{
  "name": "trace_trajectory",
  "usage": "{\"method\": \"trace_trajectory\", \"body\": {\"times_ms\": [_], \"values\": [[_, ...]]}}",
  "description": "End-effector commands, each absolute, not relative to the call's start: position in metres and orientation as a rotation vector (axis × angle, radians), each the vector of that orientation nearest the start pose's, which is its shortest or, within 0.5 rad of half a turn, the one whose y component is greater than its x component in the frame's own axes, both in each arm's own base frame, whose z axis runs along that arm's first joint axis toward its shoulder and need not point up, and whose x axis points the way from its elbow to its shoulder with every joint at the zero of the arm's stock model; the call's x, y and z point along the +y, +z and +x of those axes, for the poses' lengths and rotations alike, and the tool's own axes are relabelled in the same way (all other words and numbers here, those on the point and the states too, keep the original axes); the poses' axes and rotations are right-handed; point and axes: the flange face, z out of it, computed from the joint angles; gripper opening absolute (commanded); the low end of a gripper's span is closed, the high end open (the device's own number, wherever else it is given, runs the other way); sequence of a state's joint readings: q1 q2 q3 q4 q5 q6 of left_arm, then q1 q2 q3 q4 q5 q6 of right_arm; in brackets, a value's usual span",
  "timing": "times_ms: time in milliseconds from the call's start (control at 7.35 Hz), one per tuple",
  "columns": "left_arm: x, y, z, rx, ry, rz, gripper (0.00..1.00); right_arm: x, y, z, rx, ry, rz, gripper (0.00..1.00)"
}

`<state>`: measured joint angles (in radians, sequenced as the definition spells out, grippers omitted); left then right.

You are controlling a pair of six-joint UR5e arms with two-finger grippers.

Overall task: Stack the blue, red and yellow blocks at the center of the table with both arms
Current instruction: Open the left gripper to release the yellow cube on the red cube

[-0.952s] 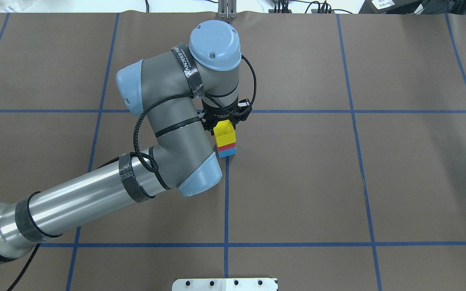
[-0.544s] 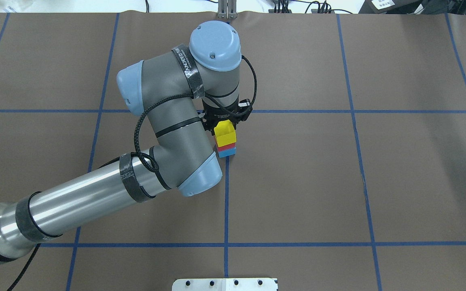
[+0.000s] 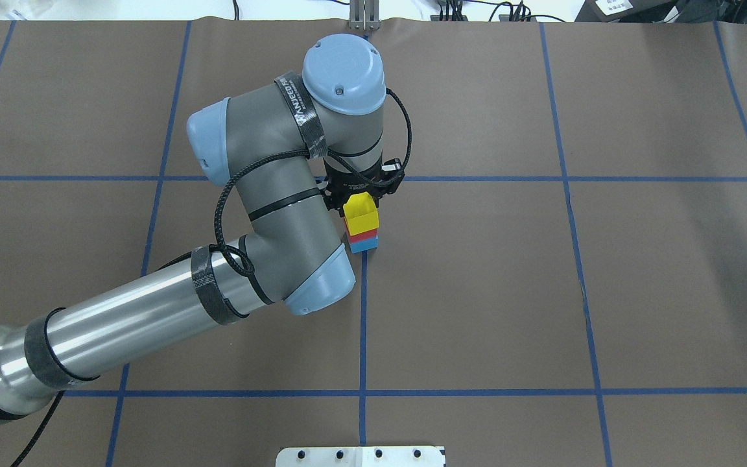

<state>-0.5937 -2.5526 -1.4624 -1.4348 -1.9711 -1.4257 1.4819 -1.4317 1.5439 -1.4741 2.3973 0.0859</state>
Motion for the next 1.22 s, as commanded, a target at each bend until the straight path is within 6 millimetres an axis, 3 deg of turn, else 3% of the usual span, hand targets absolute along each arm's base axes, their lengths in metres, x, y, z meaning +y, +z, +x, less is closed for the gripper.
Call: {"method": "trace_trajectory", "body": {"times_ms": [0, 136, 408, 816, 952, 1088], "values": [[-0.493, 0.099, 0.562, 0.818, -0.307, -0.107, 0.48, -0.563, 0.584, 0.010, -0.839, -0.090, 0.125, 0.99], [-0.493, 0.100, 0.562, 0.816, -0.308, -0.109, 0.59, -0.563, 0.584, 0.010, -0.839, -0.090, 0.125, 0.99], [-0.496, 0.100, 0.561, 0.816, -0.315, -0.076, 1.00, -0.564, 0.584, 0.010, -0.838, -0.090, 0.125, 0.99], [-0.495, 0.101, 0.559, 0.821, -0.315, -0.071, 1.00, -0.564, 0.582, 0.010, -0.839, -0.093, 0.129, 0.99], [-0.495, 0.088, 0.545, 0.847, -0.316, -0.056, 1.00, -0.564, 0.582, 0.010, -0.838, -0.091, 0.128, 0.99], [-0.501, 0.075, 0.516, 0.877, -0.333, -0.030, 1.00, -0.562, 0.571, 0.011, -0.828, -0.095, 0.151, 0.99]]}}
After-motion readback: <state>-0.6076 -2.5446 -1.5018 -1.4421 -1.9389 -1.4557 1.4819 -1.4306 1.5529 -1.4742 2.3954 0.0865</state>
